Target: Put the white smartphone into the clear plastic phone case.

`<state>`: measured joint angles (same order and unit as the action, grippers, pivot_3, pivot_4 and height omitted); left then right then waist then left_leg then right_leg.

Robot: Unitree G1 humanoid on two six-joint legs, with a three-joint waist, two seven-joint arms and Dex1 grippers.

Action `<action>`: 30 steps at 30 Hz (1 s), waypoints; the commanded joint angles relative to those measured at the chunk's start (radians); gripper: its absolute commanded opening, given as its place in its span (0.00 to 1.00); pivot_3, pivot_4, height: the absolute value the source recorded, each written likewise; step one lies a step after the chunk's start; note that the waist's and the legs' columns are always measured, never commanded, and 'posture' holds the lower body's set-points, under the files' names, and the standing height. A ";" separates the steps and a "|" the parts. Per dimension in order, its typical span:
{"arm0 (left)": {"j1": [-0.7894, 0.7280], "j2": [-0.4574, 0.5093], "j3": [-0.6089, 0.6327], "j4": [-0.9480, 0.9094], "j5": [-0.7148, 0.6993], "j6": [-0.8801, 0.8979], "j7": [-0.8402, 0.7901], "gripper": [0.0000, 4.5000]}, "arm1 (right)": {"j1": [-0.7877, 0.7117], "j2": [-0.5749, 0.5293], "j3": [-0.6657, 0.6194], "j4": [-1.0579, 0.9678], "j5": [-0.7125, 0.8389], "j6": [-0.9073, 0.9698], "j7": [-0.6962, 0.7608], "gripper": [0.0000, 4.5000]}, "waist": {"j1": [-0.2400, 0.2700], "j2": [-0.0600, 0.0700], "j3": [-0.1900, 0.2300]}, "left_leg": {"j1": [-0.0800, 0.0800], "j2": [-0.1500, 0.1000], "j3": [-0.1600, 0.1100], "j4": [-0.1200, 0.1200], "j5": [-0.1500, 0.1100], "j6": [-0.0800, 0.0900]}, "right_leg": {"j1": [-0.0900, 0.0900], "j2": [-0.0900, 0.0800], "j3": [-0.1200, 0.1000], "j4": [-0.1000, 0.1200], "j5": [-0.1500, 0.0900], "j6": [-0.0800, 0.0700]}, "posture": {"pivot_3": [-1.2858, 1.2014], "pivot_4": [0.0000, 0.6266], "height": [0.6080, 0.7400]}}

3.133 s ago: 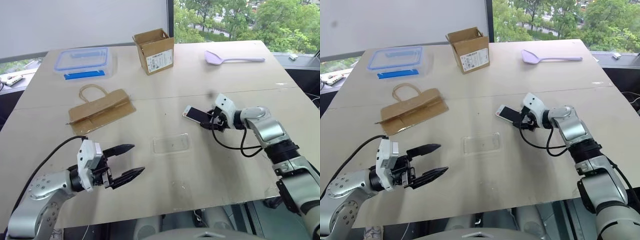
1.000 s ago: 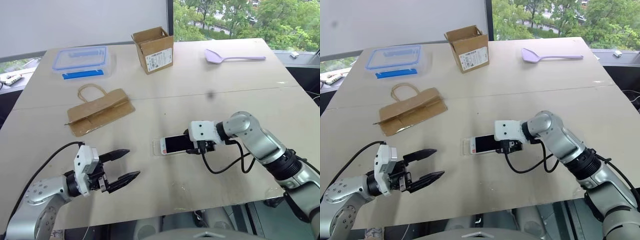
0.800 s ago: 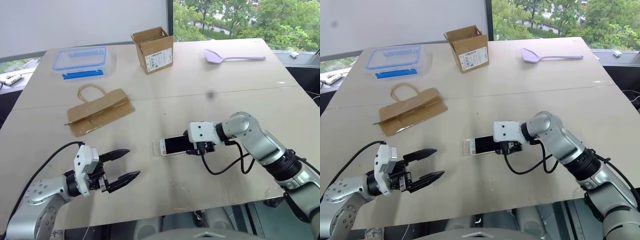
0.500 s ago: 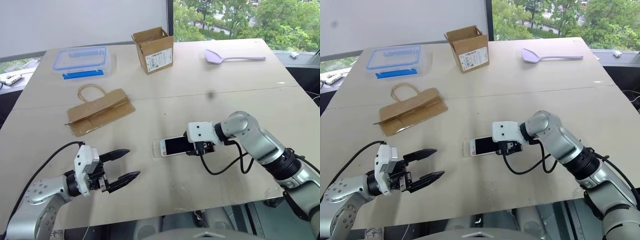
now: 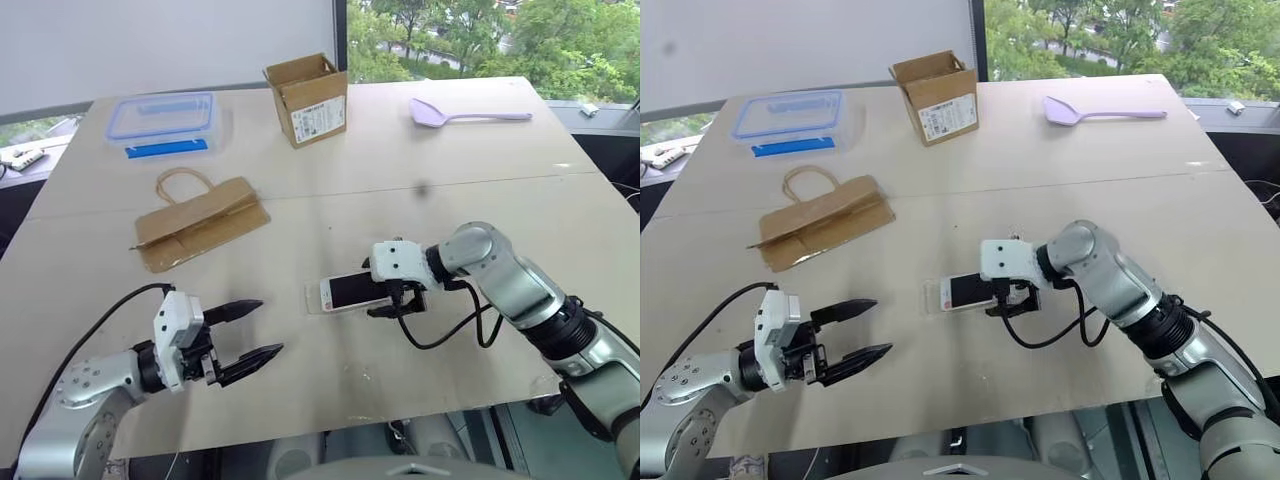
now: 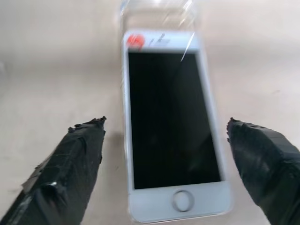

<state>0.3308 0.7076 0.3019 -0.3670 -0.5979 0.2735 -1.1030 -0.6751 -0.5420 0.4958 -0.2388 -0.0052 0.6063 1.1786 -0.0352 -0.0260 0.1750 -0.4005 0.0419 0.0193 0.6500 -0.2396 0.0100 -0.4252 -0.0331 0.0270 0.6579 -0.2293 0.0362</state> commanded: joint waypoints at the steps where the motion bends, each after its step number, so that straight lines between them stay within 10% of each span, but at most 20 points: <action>1: -0.021 0.004 -0.007 -0.004 0.001 0.003 0.013 1.00 | 0.008 -0.010 -0.095 -0.104 0.085 0.078 -0.011 0.99 | 0.001 0.000 0.000 | 0.000 0.000 0.000 0.000 0.000 0.000 | 0.000 0.000 0.000 0.000 0.000 0.000 | 0.52 0.24 1.00; 6: -0.063 0.019 -0.037 0.026 0.014 0.019 0.007 0.81 | 0.064 -0.017 -0.191 -0.161 0.168 0.143 -0.067 0.70 | 0.003 0.000 0.000 | 0.000 0.000 0.000 0.000 0.000 0.000 | 0.000 0.000 0.000 0.000 0.000 0.000 | 0.52 0.24 1.00; 13: -0.118 0.020 -0.074 0.062 0.026 0.004 -0.016 0.16 | 0.114 0.044 -0.169 -0.136 0.216 0.126 -0.137 0.02 | -0.004 0.000 0.000 | 0.000 0.000 0.000 0.000 0.000 0.000 | 0.000 0.001 0.000 0.000 0.000 0.001 | 0.52 0.24 1.00; 15: -0.130 0.026 -0.084 0.076 0.033 -0.009 -0.038 0.01 | 0.121 0.078 -0.141 -0.092 0.227 0.100 -0.135 0.00 | -0.004 0.000 0.000 | 0.000 0.000 0.000 0.000 0.000 0.000 | 0.000 0.001 0.000 0.000 0.000 0.001 | 0.52 0.24 1.00; 30: -0.096 0.038 -0.054 0.073 0.058 -0.027 -0.039 0.01 | 0.054 0.129 0.178 0.312 -0.008 -0.154 -0.064 0.00 | -0.004 -0.001 -0.002 | 0.003 0.000 0.000 0.000 0.000 0.000 | 0.002 0.001 0.000 0.001 0.000 0.001 | 0.52 0.24 1.00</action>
<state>0.2315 0.7368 0.2250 -0.2639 -0.5420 0.2594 -1.1509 -0.6502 -0.3814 0.5982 0.0068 0.0541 0.4454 1.0902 -0.0395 -0.0268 0.1733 -0.3971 0.0422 0.0191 0.6502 -0.2395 0.0101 -0.4226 -0.0327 0.0269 0.6586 -0.2295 0.0367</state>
